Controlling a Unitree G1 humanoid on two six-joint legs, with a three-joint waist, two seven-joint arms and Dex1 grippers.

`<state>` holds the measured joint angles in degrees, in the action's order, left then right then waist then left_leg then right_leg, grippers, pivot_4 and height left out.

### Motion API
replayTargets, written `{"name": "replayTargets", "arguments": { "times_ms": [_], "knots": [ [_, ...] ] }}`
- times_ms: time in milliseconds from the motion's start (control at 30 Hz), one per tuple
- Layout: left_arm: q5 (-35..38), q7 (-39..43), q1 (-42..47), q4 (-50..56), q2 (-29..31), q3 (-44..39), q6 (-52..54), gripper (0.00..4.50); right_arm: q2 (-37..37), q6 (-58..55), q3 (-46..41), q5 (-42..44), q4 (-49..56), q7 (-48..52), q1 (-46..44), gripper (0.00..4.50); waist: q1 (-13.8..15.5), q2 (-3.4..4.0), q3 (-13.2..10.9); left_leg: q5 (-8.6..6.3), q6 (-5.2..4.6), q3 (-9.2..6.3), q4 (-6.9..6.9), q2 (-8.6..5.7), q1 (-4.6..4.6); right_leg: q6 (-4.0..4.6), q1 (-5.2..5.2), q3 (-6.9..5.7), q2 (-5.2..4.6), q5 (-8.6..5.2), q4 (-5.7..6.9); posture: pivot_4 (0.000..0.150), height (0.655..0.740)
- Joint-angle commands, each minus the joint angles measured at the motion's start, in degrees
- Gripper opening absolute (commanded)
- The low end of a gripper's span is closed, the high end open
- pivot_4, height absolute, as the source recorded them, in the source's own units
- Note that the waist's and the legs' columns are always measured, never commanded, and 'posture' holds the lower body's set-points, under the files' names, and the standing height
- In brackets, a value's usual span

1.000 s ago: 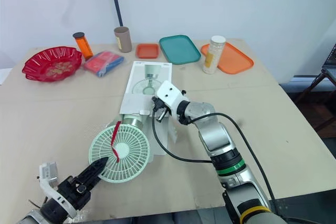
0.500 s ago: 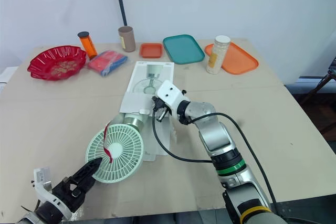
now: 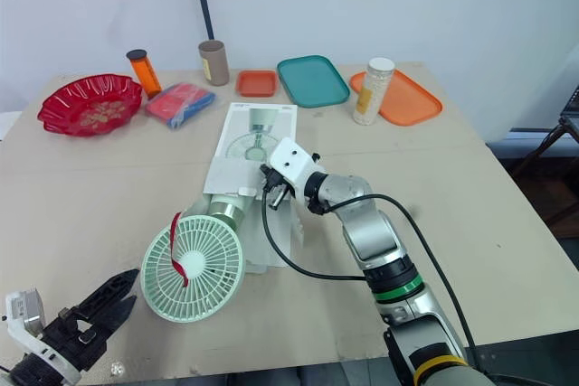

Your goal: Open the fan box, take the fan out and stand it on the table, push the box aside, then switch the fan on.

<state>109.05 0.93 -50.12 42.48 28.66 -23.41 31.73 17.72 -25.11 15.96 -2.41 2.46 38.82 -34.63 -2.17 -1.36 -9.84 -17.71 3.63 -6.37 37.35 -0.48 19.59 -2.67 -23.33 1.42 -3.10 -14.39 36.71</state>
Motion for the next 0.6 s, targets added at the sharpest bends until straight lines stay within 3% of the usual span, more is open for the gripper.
{"name": "replayTargets", "arguments": {
  "times_ms": [33,267,400,467,600],
  "knots": [
    [0.5,2.76,-2.09,0.79,2.25,-5.94,0.75,4.47,0.53,-1.46,1.8,-0.74,-3.21,0.39,1.94,0.0,0.0,-0.01,-0.02,0.0,0.0,0.0,0.0,0.01,0.0,0.01,-0.01,0.0,0.01,0.01,0.0,0.15,0.74],
    [-4.39,9.9,2.99,-9.41,15.52,-22.51,4.93,4.47,0.55,-0.41,1.76,-0.55,-4.13,0.96,1.58,0.0,-0.08,0.25,-0.21,0.02,0.02,-0.19,-0.01,0.1,0.02,0.14,-0.03,-0.2,0.14,0.0,0.0,0.15,0.74],
    [-16.56,18.6,6.29,-12.42,22.29,-25.29,8.18,4.47,0.41,0.28,1.69,-0.42,-4.89,1.33,1.28,0.0,-0.42,0.1,-0.25,0.04,0.08,-0.18,-0.01,0.09,0.04,0.17,-0.01,-0.2,0.16,0.03,0.0,0.15,0.74],
    [-25.13,24.04,7.2,-12.37,25.19,-24.55,8.35,4.47,0.3,0.99,1.65,-0.24,-5.34,1.79,1.1,0.0,-0.51,0.1,-0.25,0.04,0.08,-0.14,-0.03,0.09,0.04,0.22,-0.02,-0.19,0.16,0.06,0.0,0.15,0.74],
    [-35.64,33.03,11.23,-15.32,28.82,-22.81,8.2,4.47,-0.01,2.1,0.94,0.65,-5.82,2.14,0.56,0.0,-0.58,0.15,-0.28,0.05,0.1,-0.05,-0.09,0.18,0.0,0.34,-0.07,-0.19,0.21,0.12,0.0,0.15,0.74]
  ]
}}
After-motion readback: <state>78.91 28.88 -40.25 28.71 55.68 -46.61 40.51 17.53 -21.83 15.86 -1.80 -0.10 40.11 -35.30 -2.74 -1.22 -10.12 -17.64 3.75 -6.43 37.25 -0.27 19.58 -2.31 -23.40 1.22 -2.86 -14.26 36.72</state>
